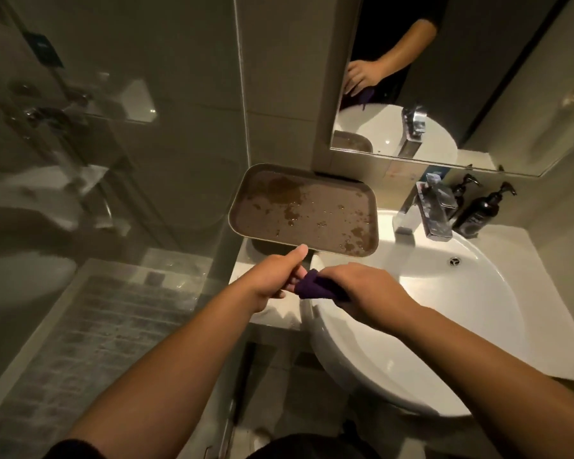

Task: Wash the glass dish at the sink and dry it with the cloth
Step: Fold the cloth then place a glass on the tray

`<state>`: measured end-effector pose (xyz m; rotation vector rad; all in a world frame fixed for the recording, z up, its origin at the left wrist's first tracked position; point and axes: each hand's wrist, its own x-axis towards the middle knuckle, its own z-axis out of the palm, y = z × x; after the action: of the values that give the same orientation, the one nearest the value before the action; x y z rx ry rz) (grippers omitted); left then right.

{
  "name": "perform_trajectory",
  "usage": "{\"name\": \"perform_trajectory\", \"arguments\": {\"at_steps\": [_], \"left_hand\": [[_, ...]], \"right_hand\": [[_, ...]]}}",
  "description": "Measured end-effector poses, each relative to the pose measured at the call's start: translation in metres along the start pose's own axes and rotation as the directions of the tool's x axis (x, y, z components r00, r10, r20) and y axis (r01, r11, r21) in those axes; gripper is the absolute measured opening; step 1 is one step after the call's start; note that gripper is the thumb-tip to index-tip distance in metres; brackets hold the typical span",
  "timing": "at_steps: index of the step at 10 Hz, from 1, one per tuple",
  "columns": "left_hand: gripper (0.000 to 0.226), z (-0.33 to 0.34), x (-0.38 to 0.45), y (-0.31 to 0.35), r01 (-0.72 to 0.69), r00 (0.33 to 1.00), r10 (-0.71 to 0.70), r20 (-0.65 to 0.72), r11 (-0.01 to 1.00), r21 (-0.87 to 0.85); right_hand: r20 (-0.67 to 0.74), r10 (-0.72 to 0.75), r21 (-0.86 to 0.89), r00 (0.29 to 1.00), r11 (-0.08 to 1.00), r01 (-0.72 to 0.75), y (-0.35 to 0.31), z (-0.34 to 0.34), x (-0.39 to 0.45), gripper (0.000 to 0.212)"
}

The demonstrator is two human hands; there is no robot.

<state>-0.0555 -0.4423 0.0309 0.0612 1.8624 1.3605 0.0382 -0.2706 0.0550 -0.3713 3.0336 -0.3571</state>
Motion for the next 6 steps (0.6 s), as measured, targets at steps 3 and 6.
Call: {"name": "perform_trajectory", "arguments": {"at_steps": [3, 6], "left_hand": [[0.025, 0.067, -0.006, 0.009, 0.035, 0.973, -0.049, 0.224, 0.997, 0.062], [0.011, 0.157, -0.037, 0.026, -0.398, 0.917, 0.393, 0.071, 0.880, 0.260]], "right_hand": [[-0.236, 0.043, 0.023, 0.971, 0.999, -0.039, 0.016, -0.002, -0.082, 0.030], [-0.278, 0.115, 0.018, 0.954, 0.993, -0.114, 0.059, 0.009, -0.173, 0.044]]}}
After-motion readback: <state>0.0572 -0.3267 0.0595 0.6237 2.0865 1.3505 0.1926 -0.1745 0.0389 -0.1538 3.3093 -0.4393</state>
